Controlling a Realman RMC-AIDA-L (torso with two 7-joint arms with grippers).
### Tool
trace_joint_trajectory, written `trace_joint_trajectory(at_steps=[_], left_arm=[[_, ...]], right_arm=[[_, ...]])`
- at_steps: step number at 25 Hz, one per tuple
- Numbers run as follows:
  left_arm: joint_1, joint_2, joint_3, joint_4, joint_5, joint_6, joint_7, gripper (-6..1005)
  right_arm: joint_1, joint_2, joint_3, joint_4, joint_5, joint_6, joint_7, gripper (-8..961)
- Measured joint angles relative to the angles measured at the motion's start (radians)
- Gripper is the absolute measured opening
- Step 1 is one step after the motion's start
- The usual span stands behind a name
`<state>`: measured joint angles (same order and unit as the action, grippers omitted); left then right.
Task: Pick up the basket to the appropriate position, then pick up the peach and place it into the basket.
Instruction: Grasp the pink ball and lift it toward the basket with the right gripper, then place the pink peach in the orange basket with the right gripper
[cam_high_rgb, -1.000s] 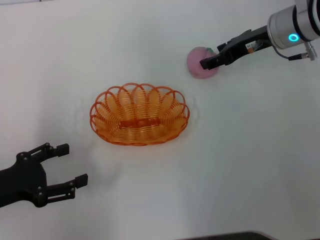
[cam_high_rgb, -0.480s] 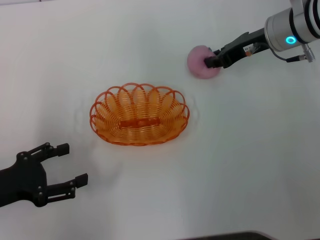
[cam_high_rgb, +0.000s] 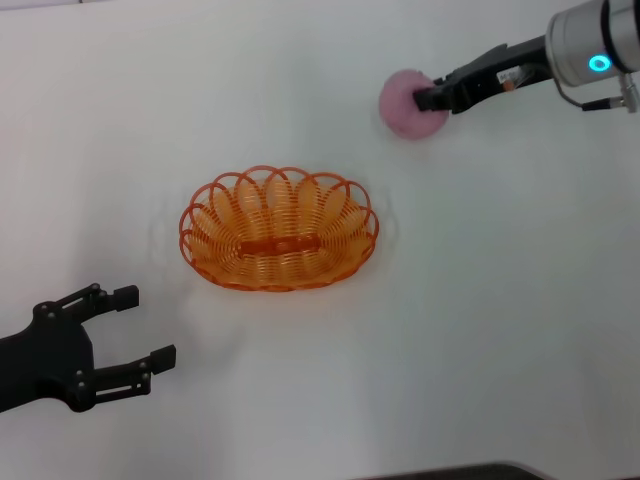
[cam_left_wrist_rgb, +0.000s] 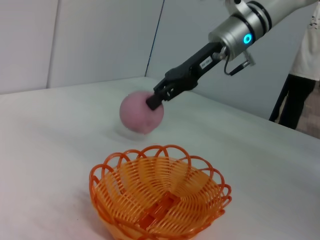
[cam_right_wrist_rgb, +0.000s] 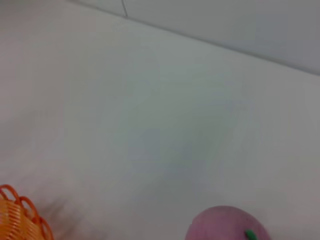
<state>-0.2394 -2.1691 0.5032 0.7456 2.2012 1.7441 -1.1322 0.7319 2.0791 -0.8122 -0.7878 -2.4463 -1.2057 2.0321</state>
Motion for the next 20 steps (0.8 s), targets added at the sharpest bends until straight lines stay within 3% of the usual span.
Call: trace_joint_trajectory(at_steps=[8, 15, 20], left_arm=[[-0.004, 0.002, 0.000, 0.000, -0.006, 0.000, -0.001, 904], [-0.005, 0.002, 0.000, 0.005, -0.007, -0.001, -0.002, 904], [-0.006, 0.002, -0.001, 0.009, -0.008, -0.002, -0.012, 904]], right_arm=[[-0.088, -0.009, 0.013, -0.168, 0.214, -0.239, -0.005, 178], [-0.085, 0.009, -0.018, -0.149, 0.235, -0.348, -0.059, 185], [-0.071, 0.012, -0.127, -0.084, 0.281, -0.363, -0.081, 190]])
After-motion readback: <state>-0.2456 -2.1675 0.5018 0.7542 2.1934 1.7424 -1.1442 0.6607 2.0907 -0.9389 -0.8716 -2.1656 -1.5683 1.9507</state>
